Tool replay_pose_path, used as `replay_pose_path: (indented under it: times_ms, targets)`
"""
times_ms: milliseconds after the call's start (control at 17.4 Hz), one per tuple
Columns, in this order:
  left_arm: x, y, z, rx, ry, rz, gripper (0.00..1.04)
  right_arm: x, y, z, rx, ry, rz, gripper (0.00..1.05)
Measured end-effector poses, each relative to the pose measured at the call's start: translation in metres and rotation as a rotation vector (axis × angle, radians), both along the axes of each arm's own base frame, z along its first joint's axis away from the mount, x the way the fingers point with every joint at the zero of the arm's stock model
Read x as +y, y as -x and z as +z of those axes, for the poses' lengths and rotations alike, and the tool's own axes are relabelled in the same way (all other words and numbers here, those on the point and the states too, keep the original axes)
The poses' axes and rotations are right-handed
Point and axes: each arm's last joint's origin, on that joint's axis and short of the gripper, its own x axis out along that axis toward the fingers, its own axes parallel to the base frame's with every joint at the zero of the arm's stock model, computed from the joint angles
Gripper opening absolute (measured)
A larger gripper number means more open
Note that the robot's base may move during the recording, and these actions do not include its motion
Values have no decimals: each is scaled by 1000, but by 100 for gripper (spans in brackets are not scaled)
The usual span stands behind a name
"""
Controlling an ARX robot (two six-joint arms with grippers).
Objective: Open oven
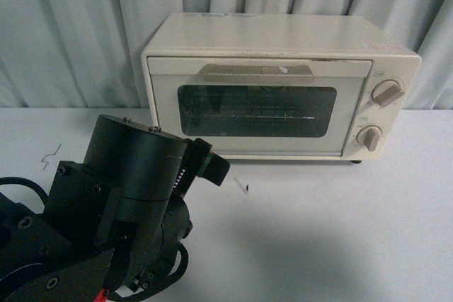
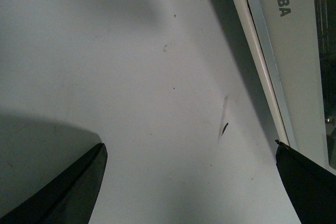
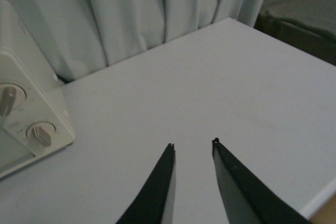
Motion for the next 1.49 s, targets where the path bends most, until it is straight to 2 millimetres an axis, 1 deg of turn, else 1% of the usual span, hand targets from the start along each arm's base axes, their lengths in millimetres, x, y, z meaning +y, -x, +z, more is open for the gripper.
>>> replay_pose_path:
  times_ms: [172, 230, 287, 459, 574, 631, 689, 804, 861, 976, 1033, 1205, 1378, 1492]
  targets:
    - [0, 0, 0, 0, 0, 0, 98, 4, -51, 13, -50, 50, 63, 1]
    - [0, 0, 0, 0, 0, 0, 98, 16, -83, 9, -21, 71, 127, 2]
    - [0, 0, 0, -1, 0, 1, 98, 34, -114, 3, 19, 90, 211, 2]
    - [0, 0, 0, 0, 0, 0, 98, 65, -141, 8, 11, 113, 314, 2]
    - [0, 0, 0, 0, 0, 0, 98, 82, -153, 14, -2, 119, 366, 2]
    - [0, 0, 0, 0, 0, 0, 98, 96, -162, 19, -15, 120, 405, 2]
    - [0, 0, 0, 0, 0, 0, 98, 105, -168, 21, -20, 119, 429, 2]
    - [0, 0, 0, 0, 0, 0, 98, 123, -178, 16, -6, 118, 473, 2]
    - [0, 0, 0, -1, 0, 0, 98, 131, -183, 8, 15, 117, 501, 2]
    - [0, 0, 0, -1, 0, 0, 98, 144, -188, 0, 38, 109, 555, 2]
    - [0, 0, 0, -1, 0, 0, 98, 152, -190, 1, 34, 107, 579, 2]
    - [0, 0, 0, -1, 0, 0, 98, 163, -196, 4, 18, 101, 612, 2]
    - [0, 0, 0, -1, 0, 0, 98, 165, -200, -7, 47, 103, 619, 2]
    - [0, 0, 0, -1, 0, 0, 98, 167, -204, -6, 42, 101, 625, 2]
